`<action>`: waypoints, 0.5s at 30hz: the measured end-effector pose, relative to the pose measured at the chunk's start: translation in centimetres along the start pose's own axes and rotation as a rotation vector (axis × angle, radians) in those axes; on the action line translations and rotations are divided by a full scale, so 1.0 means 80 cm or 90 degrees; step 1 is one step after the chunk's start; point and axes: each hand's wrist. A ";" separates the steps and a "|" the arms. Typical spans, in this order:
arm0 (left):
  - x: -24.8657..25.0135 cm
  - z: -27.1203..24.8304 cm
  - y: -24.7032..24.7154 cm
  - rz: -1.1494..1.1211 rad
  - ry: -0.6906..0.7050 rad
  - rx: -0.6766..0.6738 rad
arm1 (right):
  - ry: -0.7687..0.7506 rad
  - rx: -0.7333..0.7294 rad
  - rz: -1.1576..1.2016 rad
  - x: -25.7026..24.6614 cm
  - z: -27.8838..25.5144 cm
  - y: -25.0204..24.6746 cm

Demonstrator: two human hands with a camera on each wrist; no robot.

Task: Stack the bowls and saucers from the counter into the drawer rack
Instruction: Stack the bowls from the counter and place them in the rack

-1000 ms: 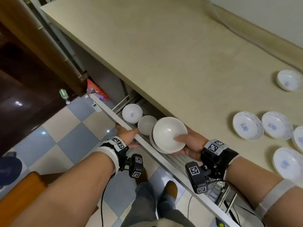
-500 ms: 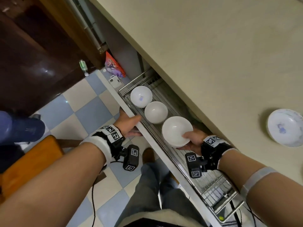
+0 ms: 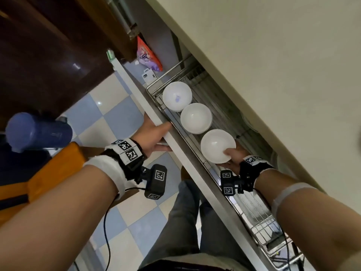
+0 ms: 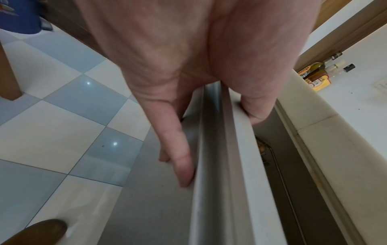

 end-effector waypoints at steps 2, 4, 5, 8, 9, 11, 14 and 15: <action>0.000 -0.001 0.000 0.003 -0.001 0.005 | 0.011 -0.004 0.012 0.004 0.005 -0.001; -0.001 0.000 0.001 0.007 -0.007 0.012 | 0.027 -0.002 0.013 0.006 0.007 -0.001; -0.001 0.000 0.001 0.008 -0.008 0.015 | 0.034 -0.005 0.016 0.007 0.009 -0.001; -0.001 0.000 0.001 0.009 -0.009 0.020 | 0.032 -0.018 0.046 0.008 0.010 0.001; 0.000 0.000 0.002 0.008 -0.009 0.020 | 0.029 -0.028 0.060 0.008 0.010 0.003; 0.000 -0.001 0.002 0.006 -0.012 0.018 | 0.017 -0.044 0.073 0.010 0.009 0.008; 0.000 0.000 0.001 0.009 -0.010 0.014 | 0.004 -0.043 0.087 0.013 0.010 0.012; 0.000 0.001 0.001 0.011 -0.010 0.014 | 0.007 -0.044 0.083 0.014 0.012 0.012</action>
Point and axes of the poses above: each hand's wrist, its own z-axis towards the middle knuckle, its own y-axis out of the palm, x = y × z, and after that the axes turned 11 degrees about y, right-handed
